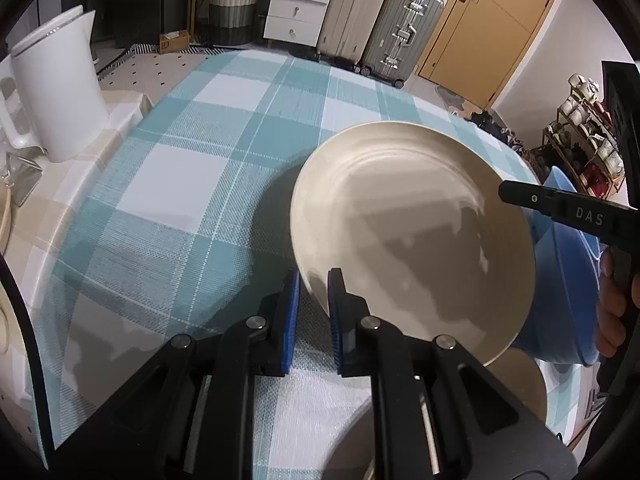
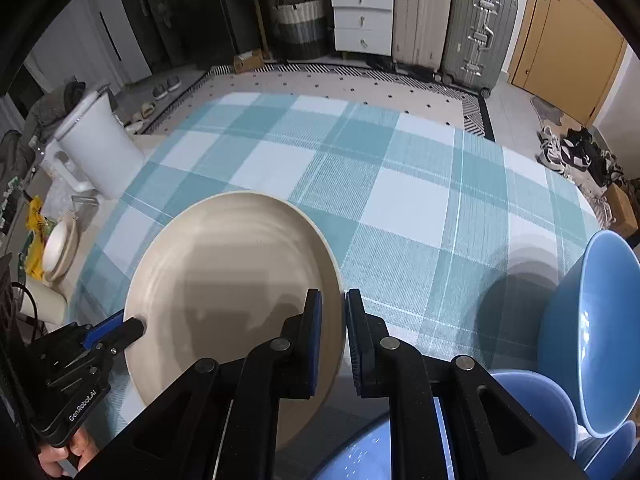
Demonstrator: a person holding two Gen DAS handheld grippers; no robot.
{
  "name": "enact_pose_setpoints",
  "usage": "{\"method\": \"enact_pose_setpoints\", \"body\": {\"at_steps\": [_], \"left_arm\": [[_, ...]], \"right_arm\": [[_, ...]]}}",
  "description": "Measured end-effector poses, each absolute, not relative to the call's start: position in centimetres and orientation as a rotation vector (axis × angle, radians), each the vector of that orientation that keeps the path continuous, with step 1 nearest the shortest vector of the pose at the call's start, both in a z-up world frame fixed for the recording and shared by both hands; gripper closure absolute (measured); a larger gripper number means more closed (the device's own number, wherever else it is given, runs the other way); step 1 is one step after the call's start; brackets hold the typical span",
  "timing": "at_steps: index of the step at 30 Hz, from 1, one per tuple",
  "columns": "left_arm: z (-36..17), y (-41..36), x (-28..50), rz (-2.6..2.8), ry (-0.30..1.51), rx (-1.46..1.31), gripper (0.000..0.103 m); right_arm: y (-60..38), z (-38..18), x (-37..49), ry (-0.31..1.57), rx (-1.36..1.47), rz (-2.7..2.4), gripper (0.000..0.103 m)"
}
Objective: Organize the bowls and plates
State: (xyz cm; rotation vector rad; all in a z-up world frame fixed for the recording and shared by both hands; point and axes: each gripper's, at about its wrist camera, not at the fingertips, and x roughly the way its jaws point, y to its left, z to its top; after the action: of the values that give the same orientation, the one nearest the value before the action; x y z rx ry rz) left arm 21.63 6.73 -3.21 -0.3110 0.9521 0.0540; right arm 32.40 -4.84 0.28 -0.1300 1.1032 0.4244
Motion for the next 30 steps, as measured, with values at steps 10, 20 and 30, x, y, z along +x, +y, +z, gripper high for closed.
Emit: {"method": "enact_pose_setpoints", "body": {"at_steps": [10, 20, 30], "left_arm": [[0.3, 6.9, 18.7, 0.060, 0.884, -0.300, 0.092], [3.3, 6.2, 14.3, 0.038, 0.833, -0.272, 0.092], [5.6, 5.0, 9.2, 0.017, 0.781, -0.244, 0.092]], "right_arm": [[-4.9, 4.2, 29.3, 0.976, -0.111, 0.458, 0.090], [-5.8, 7.3, 24.9, 0.870, -0.080, 0.461, 0.090], [-7.2, 8.8, 19.5, 0.812, -0.057, 0.459, 0.090]]}}
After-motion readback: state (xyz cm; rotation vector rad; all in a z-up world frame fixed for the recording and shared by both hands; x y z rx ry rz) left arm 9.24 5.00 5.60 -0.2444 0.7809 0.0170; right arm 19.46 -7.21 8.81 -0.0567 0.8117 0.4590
